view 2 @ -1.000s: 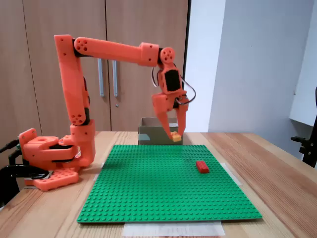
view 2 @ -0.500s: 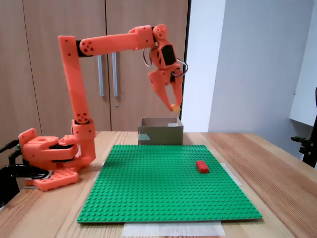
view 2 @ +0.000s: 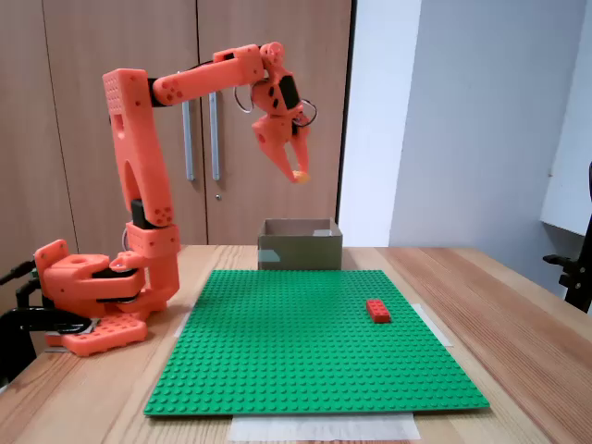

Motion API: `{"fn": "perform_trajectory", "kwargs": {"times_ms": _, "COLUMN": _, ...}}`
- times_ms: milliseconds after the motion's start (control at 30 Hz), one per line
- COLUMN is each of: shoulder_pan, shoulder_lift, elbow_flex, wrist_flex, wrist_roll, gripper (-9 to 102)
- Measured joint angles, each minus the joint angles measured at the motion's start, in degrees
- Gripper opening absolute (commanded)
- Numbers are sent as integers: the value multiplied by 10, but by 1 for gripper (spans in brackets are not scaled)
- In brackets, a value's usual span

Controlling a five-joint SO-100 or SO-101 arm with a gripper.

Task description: Pick the yellow lego block and put it in the box.

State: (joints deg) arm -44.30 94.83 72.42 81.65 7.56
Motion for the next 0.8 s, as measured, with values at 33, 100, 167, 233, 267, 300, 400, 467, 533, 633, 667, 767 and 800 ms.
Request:
{"fn": "perform_trajectory", "kwargs": {"times_ms": 33, "shoulder_pan": -8, "shoulder_lift": 0, "elbow_flex": 0, "wrist_flex": -9, "wrist_roll": -2, "gripper": 2}}
{"fn": "perform_trajectory", "kwargs": {"times_ms": 100, "shoulder_pan": -30, "shoulder_lift": 0, "elbow_flex": 1, "wrist_flex": -31, "wrist_roll": -6, "gripper": 2}}
{"fn": "perform_trajectory", "kwargs": {"times_ms": 167, "shoulder_pan": -39, "shoulder_lift": -2, "elbow_flex": 2, "wrist_flex": -47, "wrist_roll": -7, "gripper": 2}}
{"fn": "perform_trajectory", "kwargs": {"times_ms": 233, "shoulder_pan": -39, "shoulder_lift": -10, "elbow_flex": 8, "wrist_flex": -62, "wrist_roll": -7, "gripper": 2}}
{"fn": "perform_trajectory", "kwargs": {"times_ms": 267, "shoulder_pan": -40, "shoulder_lift": -18, "elbow_flex": 9, "wrist_flex": -69, "wrist_roll": -7, "gripper": 2}}
{"fn": "perform_trajectory", "kwargs": {"times_ms": 300, "shoulder_pan": -42, "shoulder_lift": -25, "elbow_flex": 9, "wrist_flex": -73, "wrist_roll": -7, "gripper": 2}}
{"fn": "perform_trajectory", "kwargs": {"times_ms": 400, "shoulder_pan": -48, "shoulder_lift": -50, "elbow_flex": 9, "wrist_flex": -86, "wrist_roll": -7, "gripper": 1}}
{"fn": "perform_trajectory", "kwargs": {"times_ms": 467, "shoulder_pan": -46, "shoulder_lift": -72, "elbow_flex": 9, "wrist_flex": -92, "wrist_roll": -9, "gripper": 1}}
{"fn": "perform_trajectory", "kwargs": {"times_ms": 533, "shoulder_pan": -44, "shoulder_lift": -95, "elbow_flex": 9, "wrist_flex": -97, "wrist_roll": -9, "gripper": 1}}
{"fn": "perform_trajectory", "kwargs": {"times_ms": 633, "shoulder_pan": -45, "shoulder_lift": -133, "elbow_flex": 3, "wrist_flex": -98, "wrist_roll": -9, "gripper": 1}}
{"fn": "perform_trajectory", "kwargs": {"times_ms": 667, "shoulder_pan": -46, "shoulder_lift": -146, "elbow_flex": -1, "wrist_flex": -100, "wrist_roll": -9, "gripper": 1}}
{"fn": "perform_trajectory", "kwargs": {"times_ms": 767, "shoulder_pan": -42, "shoulder_lift": -180, "elbow_flex": -4, "wrist_flex": -112, "wrist_roll": -13, "gripper": 0}}
{"fn": "perform_trajectory", "kwargs": {"times_ms": 800, "shoulder_pan": -39, "shoulder_lift": -191, "elbow_flex": -5, "wrist_flex": -116, "wrist_roll": -16, "gripper": 0}}
